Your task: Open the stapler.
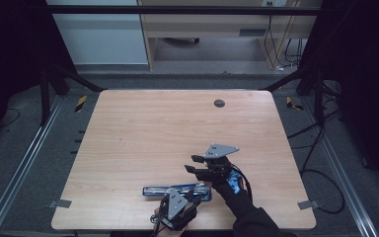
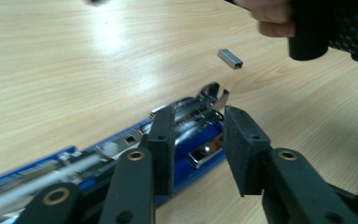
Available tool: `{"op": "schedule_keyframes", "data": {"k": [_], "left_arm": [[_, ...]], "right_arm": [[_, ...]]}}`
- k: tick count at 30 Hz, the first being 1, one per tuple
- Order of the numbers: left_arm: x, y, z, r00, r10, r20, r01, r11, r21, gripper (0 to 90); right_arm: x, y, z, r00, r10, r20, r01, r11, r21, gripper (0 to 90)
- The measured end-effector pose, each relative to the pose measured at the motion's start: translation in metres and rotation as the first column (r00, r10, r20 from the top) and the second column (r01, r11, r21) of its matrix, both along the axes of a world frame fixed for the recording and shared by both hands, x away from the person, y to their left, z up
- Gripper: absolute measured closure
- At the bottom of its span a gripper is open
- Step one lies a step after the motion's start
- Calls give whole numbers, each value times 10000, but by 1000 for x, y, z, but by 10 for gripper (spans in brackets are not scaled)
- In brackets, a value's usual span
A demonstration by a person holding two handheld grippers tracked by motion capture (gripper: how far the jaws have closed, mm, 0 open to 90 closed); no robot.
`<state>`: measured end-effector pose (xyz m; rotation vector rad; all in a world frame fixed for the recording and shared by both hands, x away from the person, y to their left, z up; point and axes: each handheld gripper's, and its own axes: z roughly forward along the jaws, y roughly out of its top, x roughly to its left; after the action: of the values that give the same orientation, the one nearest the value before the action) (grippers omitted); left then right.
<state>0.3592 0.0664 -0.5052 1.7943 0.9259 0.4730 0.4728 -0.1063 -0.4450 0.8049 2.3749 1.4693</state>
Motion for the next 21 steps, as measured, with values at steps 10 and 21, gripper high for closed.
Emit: {"op": "schedule_keyframes", "data": {"k": [10, 21], "left_arm": [[27, 21, 34, 9995, -296, 114, 290, 9983, 497, 518], [62, 60, 67, 9987, -98, 497, 55, 9963, 859, 454]], "right_arm": [[-1, -39, 2, 9911, -1321, 183, 1320, 9912, 54, 456], [-11, -84, -2, 9704, -2402, 271, 2408, 9704, -212, 458]]}}
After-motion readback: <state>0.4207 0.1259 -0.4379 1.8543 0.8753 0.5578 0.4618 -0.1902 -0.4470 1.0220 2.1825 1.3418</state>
